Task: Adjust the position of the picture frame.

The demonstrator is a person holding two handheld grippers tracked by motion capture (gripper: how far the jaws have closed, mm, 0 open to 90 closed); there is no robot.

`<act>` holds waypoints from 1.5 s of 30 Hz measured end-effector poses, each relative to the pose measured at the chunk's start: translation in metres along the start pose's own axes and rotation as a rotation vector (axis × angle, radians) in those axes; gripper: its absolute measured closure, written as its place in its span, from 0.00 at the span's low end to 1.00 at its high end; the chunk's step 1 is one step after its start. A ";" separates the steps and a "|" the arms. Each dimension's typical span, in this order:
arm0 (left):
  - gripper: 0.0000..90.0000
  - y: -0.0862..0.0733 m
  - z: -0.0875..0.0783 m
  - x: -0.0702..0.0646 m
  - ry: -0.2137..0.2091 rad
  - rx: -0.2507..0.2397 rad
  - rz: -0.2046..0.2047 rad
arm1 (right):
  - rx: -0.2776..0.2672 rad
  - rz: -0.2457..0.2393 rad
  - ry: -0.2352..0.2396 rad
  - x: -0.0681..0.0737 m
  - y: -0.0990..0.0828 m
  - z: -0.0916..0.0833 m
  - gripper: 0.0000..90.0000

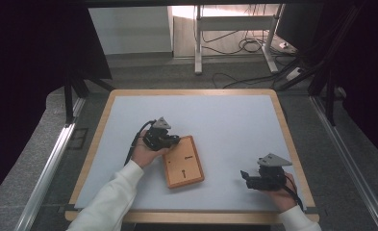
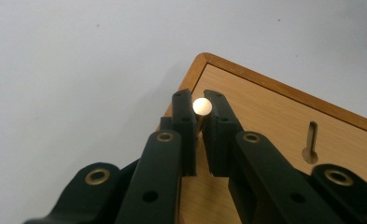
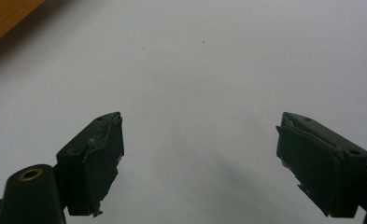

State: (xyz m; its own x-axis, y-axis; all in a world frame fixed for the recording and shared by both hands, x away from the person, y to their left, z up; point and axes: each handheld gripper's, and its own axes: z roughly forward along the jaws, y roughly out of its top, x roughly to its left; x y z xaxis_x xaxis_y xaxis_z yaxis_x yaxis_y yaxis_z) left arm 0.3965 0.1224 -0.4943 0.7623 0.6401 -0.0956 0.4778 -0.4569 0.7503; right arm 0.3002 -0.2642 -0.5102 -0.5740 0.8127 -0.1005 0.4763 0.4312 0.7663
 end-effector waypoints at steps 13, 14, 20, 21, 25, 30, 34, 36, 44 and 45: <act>0.94 0.016 0.029 0.000 -0.043 0.025 0.069 | 0.004 0.000 0.000 -0.001 -0.001 0.000 0.17; 0.94 0.016 0.032 -0.001 -0.046 0.026 0.070 | 0.003 0.001 0.001 -0.001 -0.001 0.000 0.17; 0.94 0.015 0.040 -0.003 -0.065 0.029 0.073 | 0.005 0.002 0.001 -0.001 -0.001 0.000 0.17; 0.94 0.016 0.041 -0.003 -0.069 0.032 0.069 | 0.006 0.002 0.001 -0.001 -0.001 0.001 0.17; 0.95 0.015 0.045 -0.001 -0.081 0.039 0.056 | 0.008 0.000 0.002 0.000 -0.001 0.001 0.17; 0.94 0.014 0.045 0.000 -0.090 0.039 0.049 | 0.011 0.000 0.006 0.000 -0.002 0.001 0.17; 0.78 0.016 0.036 0.001 -0.080 -0.001 0.012 | 0.010 0.005 0.010 0.000 -0.001 0.000 0.17; 0.63 0.016 0.024 0.000 -0.049 -0.022 0.006 | 0.009 0.008 0.015 0.001 -0.001 -0.001 0.18; 0.34 -0.015 -0.015 -0.005 0.008 -0.029 -0.019 | 0.008 0.021 0.039 0.005 0.002 -0.003 0.27; 0.33 -0.020 -0.017 -0.005 0.007 -0.031 -0.022 | 0.011 0.021 0.050 0.006 0.003 -0.003 0.29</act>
State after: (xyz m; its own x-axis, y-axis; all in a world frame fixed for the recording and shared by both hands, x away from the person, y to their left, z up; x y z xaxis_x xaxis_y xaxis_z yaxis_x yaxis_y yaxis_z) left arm 0.3755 0.1386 -0.4978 0.7487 0.6541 -0.1077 0.4803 -0.4233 0.7682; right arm 0.2965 -0.2589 -0.5070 -0.5961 0.8012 -0.0521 0.4957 0.4182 0.7612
